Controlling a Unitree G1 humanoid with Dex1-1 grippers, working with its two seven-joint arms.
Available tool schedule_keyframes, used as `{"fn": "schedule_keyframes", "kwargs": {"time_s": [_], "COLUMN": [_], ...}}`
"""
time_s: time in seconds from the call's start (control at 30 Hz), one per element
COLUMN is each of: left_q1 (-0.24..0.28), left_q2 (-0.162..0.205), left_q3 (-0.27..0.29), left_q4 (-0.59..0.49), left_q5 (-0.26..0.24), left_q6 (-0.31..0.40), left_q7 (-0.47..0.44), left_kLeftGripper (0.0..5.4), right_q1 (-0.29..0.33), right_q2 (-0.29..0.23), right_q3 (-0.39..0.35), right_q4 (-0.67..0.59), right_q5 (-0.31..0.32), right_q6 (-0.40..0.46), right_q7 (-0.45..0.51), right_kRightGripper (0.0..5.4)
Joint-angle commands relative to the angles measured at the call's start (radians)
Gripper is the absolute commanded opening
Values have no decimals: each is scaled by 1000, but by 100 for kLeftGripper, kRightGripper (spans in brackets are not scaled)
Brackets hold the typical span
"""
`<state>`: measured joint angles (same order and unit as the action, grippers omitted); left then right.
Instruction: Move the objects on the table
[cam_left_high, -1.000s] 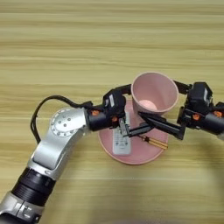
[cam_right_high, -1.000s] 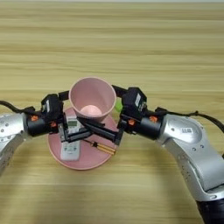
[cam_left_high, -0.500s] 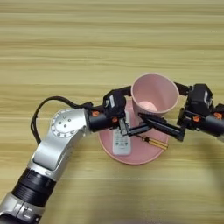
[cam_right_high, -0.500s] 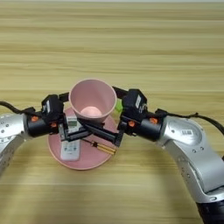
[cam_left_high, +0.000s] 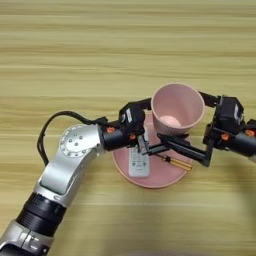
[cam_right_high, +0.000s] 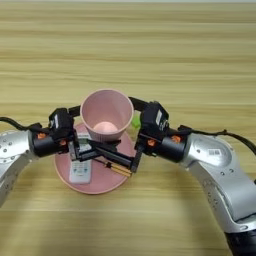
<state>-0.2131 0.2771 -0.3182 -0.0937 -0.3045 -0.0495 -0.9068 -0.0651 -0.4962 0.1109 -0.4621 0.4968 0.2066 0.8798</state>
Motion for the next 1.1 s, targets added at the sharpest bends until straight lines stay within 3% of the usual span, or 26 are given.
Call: {"fn": "schedule_keyframes", "kwargs": {"time_s": [0.03,0.53,0.67,0.8,0.9,1.1], "left_q1": [-11,-46,-59,-83,-102,-148], "left_q2": [-5,-18,-13,-14,-23,-40], "left_q3": [12,97,162,219,242,276], "left_q4": [14,123,165,205,244,364], "left_q5": [4,32,33,29,49,126], "left_q6": [-7,-45,-58,-70,-79,-106], "left_q7": [2,56,107,152,194,337], "left_kLeftGripper": [404,404,404,404,404,404], "right_q1": [18,67,59,-27,-80,-146], "right_q2": [-13,-16,8,150,226,315], "right_q3": [-20,-148,-209,-213,-219,-255], "right_q4": [11,115,160,334,471,731], "right_q5": [3,6,14,-94,-186,-334], "right_q6": [-18,-96,-115,-221,-331,-565], "right_q7": [15,18,-25,-211,-334,-553], "right_kRightGripper": [540,540,540,540,540,540]}}
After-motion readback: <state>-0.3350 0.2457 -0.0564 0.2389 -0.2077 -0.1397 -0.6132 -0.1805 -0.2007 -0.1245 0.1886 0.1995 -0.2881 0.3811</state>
